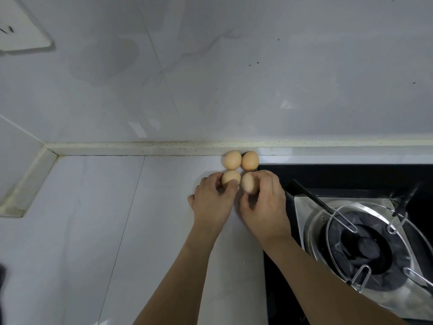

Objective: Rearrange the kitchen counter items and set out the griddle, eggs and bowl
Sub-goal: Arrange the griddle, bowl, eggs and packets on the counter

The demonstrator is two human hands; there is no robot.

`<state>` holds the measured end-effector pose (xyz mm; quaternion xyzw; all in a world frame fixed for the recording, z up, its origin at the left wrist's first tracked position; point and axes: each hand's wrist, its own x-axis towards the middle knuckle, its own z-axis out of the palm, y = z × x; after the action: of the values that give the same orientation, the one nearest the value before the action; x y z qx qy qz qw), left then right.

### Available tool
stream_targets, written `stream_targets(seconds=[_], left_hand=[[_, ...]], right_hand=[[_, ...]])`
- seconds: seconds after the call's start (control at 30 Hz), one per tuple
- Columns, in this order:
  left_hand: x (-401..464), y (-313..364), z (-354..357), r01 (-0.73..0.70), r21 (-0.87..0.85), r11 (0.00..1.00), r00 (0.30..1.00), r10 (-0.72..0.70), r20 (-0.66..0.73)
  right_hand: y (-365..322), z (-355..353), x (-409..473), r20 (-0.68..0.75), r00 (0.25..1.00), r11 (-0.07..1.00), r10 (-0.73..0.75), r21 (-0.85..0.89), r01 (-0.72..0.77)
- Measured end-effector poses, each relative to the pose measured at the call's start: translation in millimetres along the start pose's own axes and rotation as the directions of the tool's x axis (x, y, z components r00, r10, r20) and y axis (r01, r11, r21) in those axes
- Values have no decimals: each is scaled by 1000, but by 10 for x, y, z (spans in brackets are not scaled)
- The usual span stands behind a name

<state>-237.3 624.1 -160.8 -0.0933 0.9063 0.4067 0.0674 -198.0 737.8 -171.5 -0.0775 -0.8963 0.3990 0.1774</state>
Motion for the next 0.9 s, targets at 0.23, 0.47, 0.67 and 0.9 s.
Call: stream_targets(seconds=[0.23,0.47,0.67,0.9], left_hand=[[-9,36,-57,13,-29,999,1000,-12,27],[-7,17,-124,38,-81,996,998,-34,52],[-189,-57,-394,55,-215,975,998,-51,25],[-474,-291,-1017,41,-147,988,996,-52,-71]], right_hand=[[-30,-60,-17,80,995,998,57,20,-58],[-45,-216,-91,113,993,998,28,-53,-22],[-221,-437,-161,207,977,985,-43,-156,77],[-692,-573,-287,299,945,967,-134,-168,191]])
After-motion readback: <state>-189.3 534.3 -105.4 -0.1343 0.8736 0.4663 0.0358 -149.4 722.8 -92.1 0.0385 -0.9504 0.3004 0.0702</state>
